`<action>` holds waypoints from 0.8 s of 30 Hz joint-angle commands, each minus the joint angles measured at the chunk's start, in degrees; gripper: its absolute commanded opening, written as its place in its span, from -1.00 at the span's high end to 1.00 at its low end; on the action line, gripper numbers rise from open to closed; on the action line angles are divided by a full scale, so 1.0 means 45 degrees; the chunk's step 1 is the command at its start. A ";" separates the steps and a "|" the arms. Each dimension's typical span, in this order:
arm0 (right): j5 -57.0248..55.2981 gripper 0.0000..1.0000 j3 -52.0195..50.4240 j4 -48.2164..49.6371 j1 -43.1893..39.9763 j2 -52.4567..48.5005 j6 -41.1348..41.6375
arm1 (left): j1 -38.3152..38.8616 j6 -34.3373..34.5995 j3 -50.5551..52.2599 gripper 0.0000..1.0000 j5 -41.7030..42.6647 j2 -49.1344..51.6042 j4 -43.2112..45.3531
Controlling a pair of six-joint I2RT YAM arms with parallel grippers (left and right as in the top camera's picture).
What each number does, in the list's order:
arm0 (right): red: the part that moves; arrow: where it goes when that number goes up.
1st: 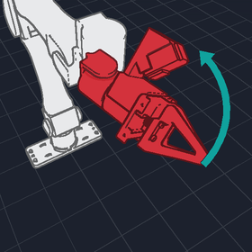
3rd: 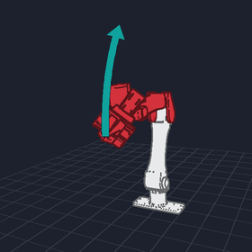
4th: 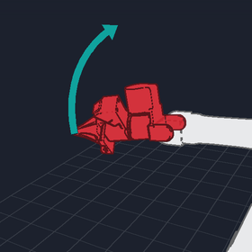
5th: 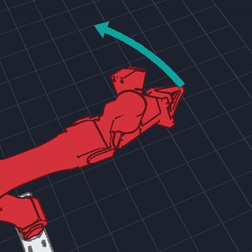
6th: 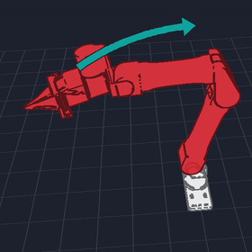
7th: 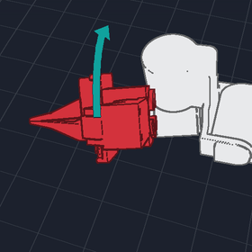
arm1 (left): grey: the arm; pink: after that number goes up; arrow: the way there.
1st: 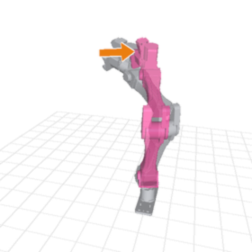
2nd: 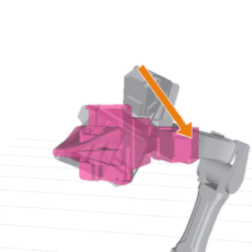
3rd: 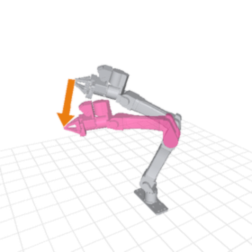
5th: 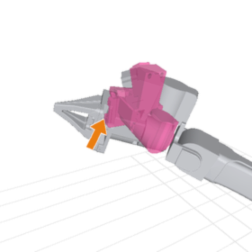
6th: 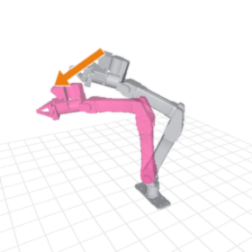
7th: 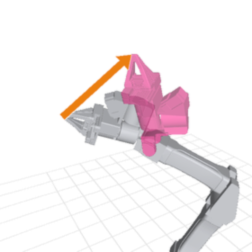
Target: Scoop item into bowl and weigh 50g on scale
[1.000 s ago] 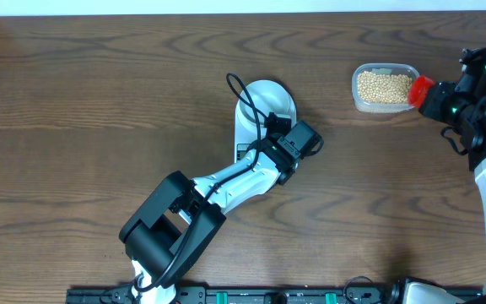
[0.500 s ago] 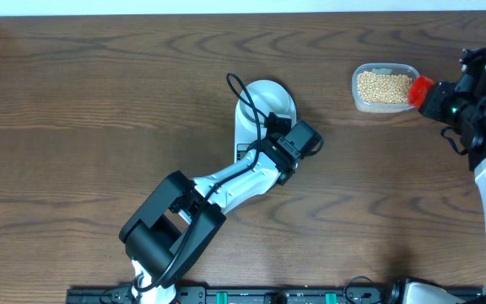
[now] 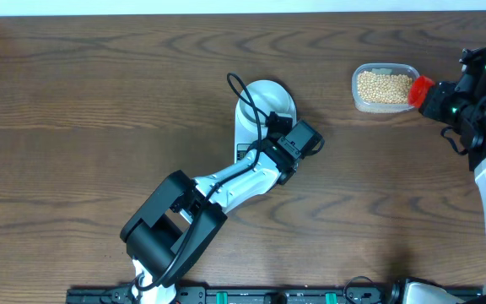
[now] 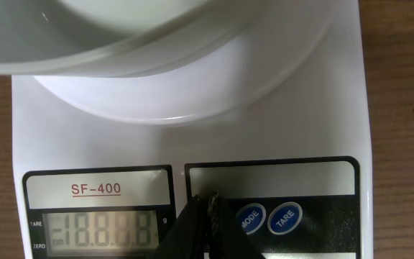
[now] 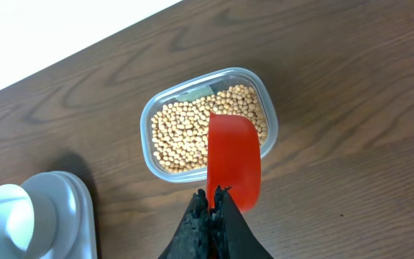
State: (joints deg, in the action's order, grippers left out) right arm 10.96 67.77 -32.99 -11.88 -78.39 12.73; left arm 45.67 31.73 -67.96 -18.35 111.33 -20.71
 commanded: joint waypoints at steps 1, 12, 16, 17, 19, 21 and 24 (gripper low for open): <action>0.0126 0.97 0.0248 -0.0015 0.0044 -0.0058 -0.0185 | -0.0073 0.0117 0.0180 0.86 -0.0024 0.0646 -0.0146; 0.0126 0.97 0.0243 -0.0015 0.0044 -0.0058 -0.0185 | -0.0073 0.0121 0.0180 0.86 -0.0019 0.0646 -0.0563; 0.0126 0.97 0.0243 -0.0015 0.0044 -0.0058 -0.0189 | -0.0073 0.0117 0.0180 0.86 -0.0024 0.0646 -0.0515; 0.0126 0.97 0.0243 -0.0015 0.0044 -0.0058 -0.0185 | -0.0073 0.0117 0.0180 0.86 -0.0024 0.0646 -0.0515; 0.0126 0.97 0.0243 -0.0044 0.0044 -0.0058 -0.0185 | -0.0073 0.0107 0.0180 0.86 -0.0024 0.0646 -0.0510; 0.0126 0.97 0.0243 -0.0039 0.0044 -0.0058 -0.0185 | -0.0073 0.0107 0.0180 0.85 -0.0024 0.0646 -0.0471; 0.0126 0.97 0.0243 -0.0034 0.0044 -0.0058 -0.0185 | -0.0073 0.0107 0.0175 0.86 -0.0024 0.0646 -0.0466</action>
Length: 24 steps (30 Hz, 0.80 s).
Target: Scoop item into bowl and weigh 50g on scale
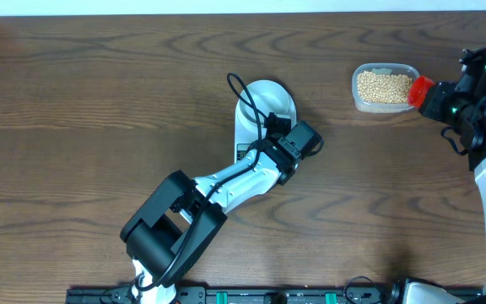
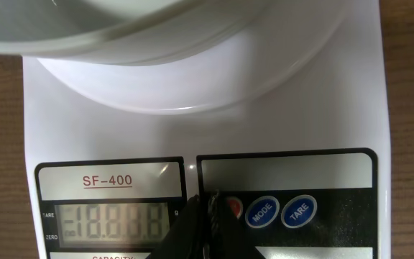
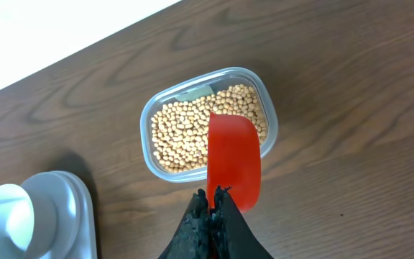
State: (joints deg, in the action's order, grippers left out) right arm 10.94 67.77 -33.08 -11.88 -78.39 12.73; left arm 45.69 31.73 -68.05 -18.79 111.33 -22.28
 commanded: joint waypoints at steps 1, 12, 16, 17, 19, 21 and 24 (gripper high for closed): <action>0.0131 0.97 0.0243 -0.0019 0.0044 -0.0058 -0.0185 | -0.0078 0.0102 0.0194 0.86 0.0078 0.0646 -0.0117; 0.0126 0.97 0.0238 0.0005 0.0044 -0.0058 -0.0185 | 0.0083 -0.0029 0.0199 0.86 0.0170 0.0646 0.0083; 0.0126 0.97 0.0238 0.0000 0.0044 -0.0058 -0.0194 | 0.0083 -0.0029 0.0199 0.86 0.0170 0.0646 0.0078; 0.0126 0.97 0.0238 -0.0005 0.0044 -0.0058 -0.0189 | 0.0083 -0.0034 0.0199 0.85 0.0170 0.0646 0.0078; 0.0126 0.97 0.0233 -0.0005 0.0044 -0.0058 -0.0194 | 0.0083 -0.0029 0.0199 0.86 0.0170 0.0646 0.0078; 0.0126 0.97 0.0233 -0.0005 0.0044 -0.0058 -0.0194 | 0.0083 -0.0029 0.0199 0.86 0.0170 0.0646 0.0078; 0.0121 0.98 0.0233 0.0000 0.0044 -0.0058 -0.0199 | 0.0083 -0.0029 0.0199 0.86 0.0170 0.0646 0.0078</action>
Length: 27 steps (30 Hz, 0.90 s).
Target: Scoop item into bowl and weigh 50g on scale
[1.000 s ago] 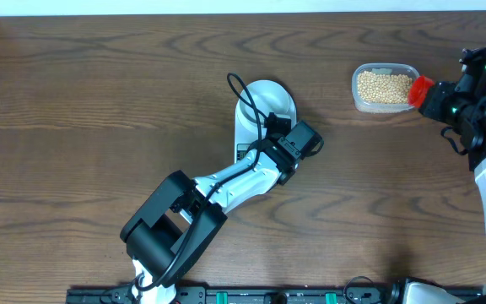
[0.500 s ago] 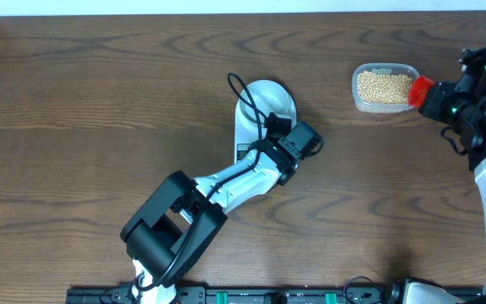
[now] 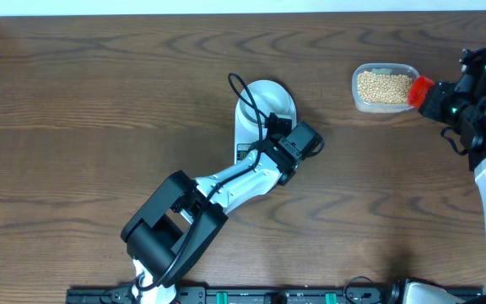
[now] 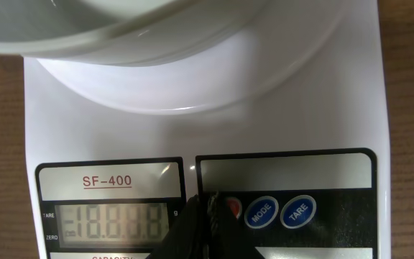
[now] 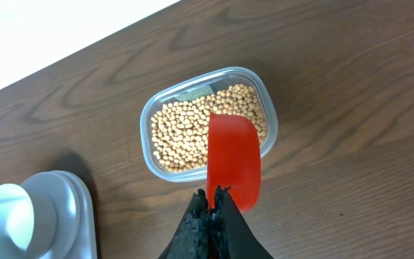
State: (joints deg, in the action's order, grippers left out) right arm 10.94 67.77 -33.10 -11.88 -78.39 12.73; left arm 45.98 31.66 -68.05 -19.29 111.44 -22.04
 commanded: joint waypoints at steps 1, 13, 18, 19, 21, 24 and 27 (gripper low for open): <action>0.0121 0.97 0.0233 0.0005 0.0044 -0.0058 -0.0199 | 0.0019 -0.0015 0.0194 0.86 0.0282 0.0622 0.0024; 0.0121 0.98 0.0233 0.0053 0.0044 -0.0058 -0.0233 | 0.0019 -0.0015 0.0194 0.86 0.0277 0.0617 0.0019; 0.0000 0.97 0.0233 0.0126 0.0044 -0.0058 -0.0238 | 0.0015 0.0053 0.0194 0.86 0.0277 0.0209 -0.0505; -0.0019 0.97 0.0233 0.0126 0.0044 -0.0058 -0.0238 | 0.0015 0.0170 0.0194 0.86 0.0277 -0.0005 -0.0656; -0.0019 0.97 0.0233 0.0136 0.0044 -0.0058 -0.0233 | 0.0015 0.0384 0.0194 0.86 0.0277 -0.0403 -0.0894; -0.0024 0.98 0.0233 0.0160 0.0044 -0.0058 -0.0238 | 0.0010 0.0423 0.0194 0.86 0.0272 -0.1287 -0.1292; -0.0073 0.97 0.0233 0.0165 0.0044 -0.0058 -0.0282 | -0.0053 0.0418 0.0194 0.85 0.0262 -0.2263 -0.1651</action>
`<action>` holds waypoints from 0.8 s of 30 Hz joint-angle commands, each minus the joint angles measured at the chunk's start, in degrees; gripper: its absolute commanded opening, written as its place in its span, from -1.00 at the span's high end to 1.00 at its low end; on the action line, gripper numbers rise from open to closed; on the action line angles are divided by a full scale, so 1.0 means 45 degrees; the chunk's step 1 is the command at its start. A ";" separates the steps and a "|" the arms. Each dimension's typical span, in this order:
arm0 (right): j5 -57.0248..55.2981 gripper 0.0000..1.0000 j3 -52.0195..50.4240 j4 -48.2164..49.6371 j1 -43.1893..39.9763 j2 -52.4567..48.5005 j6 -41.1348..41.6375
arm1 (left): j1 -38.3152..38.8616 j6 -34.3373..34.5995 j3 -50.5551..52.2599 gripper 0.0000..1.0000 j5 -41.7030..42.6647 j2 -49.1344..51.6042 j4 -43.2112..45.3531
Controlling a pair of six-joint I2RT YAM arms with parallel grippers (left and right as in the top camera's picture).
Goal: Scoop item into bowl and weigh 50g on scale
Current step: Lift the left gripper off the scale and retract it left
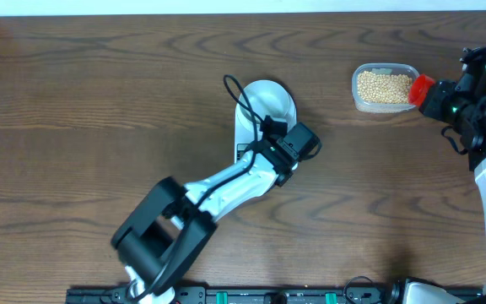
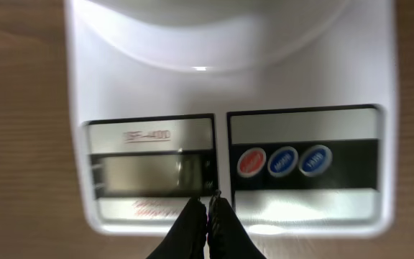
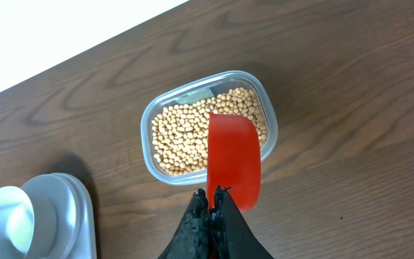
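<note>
A white scale (image 2: 228,144) lies mid-table with a white bowl (image 1: 268,99) on its platform. Its display (image 2: 149,173) looks dark and blurred beside three round buttons (image 2: 284,160). My left gripper (image 2: 209,203) is shut and empty, hovering over the scale's near edge. A clear tub of soybeans (image 3: 207,128) sits at the far right (image 1: 384,87). My right gripper (image 3: 213,196) is shut on a red scoop (image 3: 233,160), whose bowl hangs over the tub's near side.
Dark wooden table (image 1: 99,110) all around. A black cable (image 1: 241,93) loops over the bowl's left side. The table's far edge meets a white surface (image 3: 42,36).
My left gripper has pulled back from the button panel to the scale's near edge, showing more of the scale. The display, which read all eights, now looks dark. The right arm barely shifted.
At all three earlier moments my left gripper stayed shut with its tips on the scale's panel beside the red button, the display lit with all eights. My right gripper held the red scoop over the bean tub throughout. Now the left has drawn back.
</note>
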State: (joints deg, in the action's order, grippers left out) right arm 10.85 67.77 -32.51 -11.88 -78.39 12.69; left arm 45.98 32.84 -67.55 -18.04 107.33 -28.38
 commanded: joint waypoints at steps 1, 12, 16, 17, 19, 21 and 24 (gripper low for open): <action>-0.0049 0.97 0.0233 0.0034 0.0044 -0.0058 -0.0272 | -0.0175 0.0155 0.0083 0.86 -0.0068 -0.1953 -0.0486; -0.0107 0.97 0.0233 0.0087 0.0044 -0.0058 -0.0389 | -0.2477 0.0097 0.0083 0.86 -0.0481 -0.5110 -0.2244; -0.0340 0.97 0.0233 0.0073 0.0039 -0.0058 -0.0563 | -0.3619 0.0092 0.0083 0.85 -0.0486 -0.5814 -0.2550; -0.0389 0.97 0.0233 0.0078 0.0044 -0.0058 -0.0627 | -0.3900 0.0039 0.0083 0.86 -0.0486 -0.5931 -0.2555; -0.0389 0.97 0.0233 0.0092 0.0039 -0.0058 -0.0806 | -0.4439 -0.0301 0.0083 0.86 -0.0486 -0.6081 -0.2545; -0.0442 0.97 0.0233 0.0121 0.0039 -0.0058 -0.1195 | -0.4998 -0.1234 0.0083 0.85 -0.0491 -0.6149 -0.2550; -0.0437 0.97 0.0233 0.0233 0.0044 -0.0058 -0.1792 | -0.5697 -0.2040 0.0083 0.86 -0.0481 -0.6159 -0.2540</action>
State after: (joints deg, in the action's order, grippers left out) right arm 9.58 67.77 -31.97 -11.88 -78.39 8.60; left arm 23.05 29.15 -67.33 -19.40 80.16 -39.51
